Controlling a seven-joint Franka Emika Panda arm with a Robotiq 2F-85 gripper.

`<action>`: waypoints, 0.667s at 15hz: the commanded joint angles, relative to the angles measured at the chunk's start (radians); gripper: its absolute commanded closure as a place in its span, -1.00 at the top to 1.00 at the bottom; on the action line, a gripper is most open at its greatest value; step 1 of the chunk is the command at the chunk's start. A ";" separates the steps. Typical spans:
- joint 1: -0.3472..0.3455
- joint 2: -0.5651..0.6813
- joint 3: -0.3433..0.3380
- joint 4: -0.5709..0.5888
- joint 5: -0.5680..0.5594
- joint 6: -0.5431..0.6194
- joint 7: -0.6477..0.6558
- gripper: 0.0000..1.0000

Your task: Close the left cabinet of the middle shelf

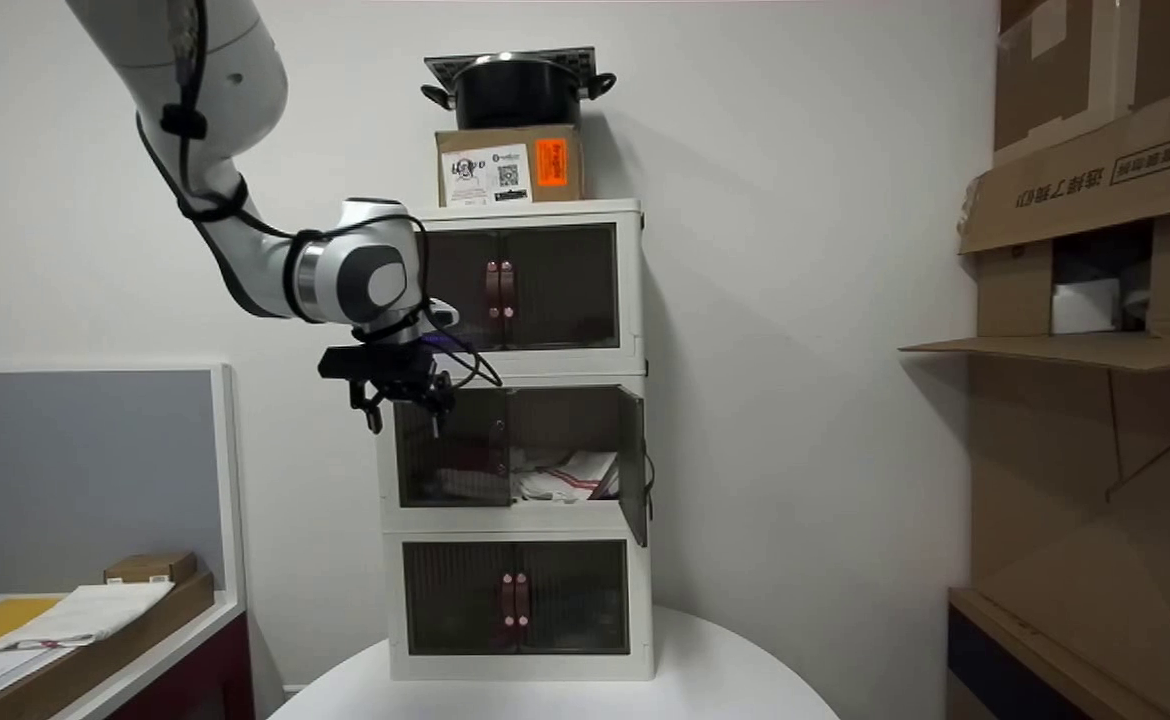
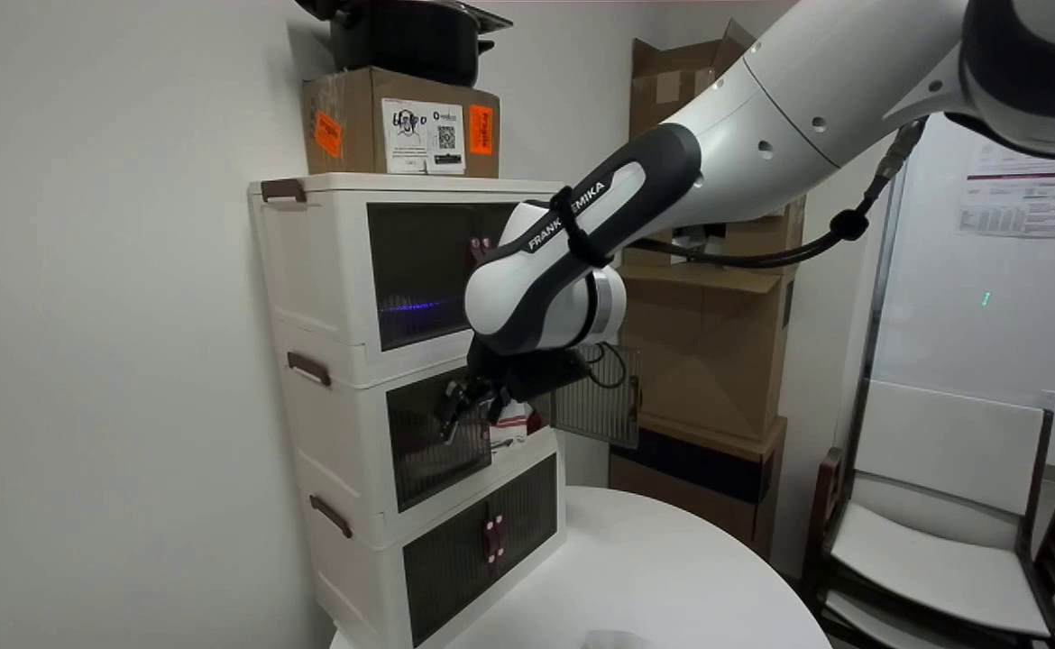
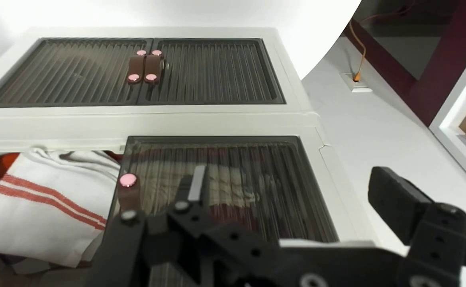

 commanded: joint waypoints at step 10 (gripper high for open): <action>0.131 0.100 -0.192 -0.035 -0.072 0.231 0.077 1.00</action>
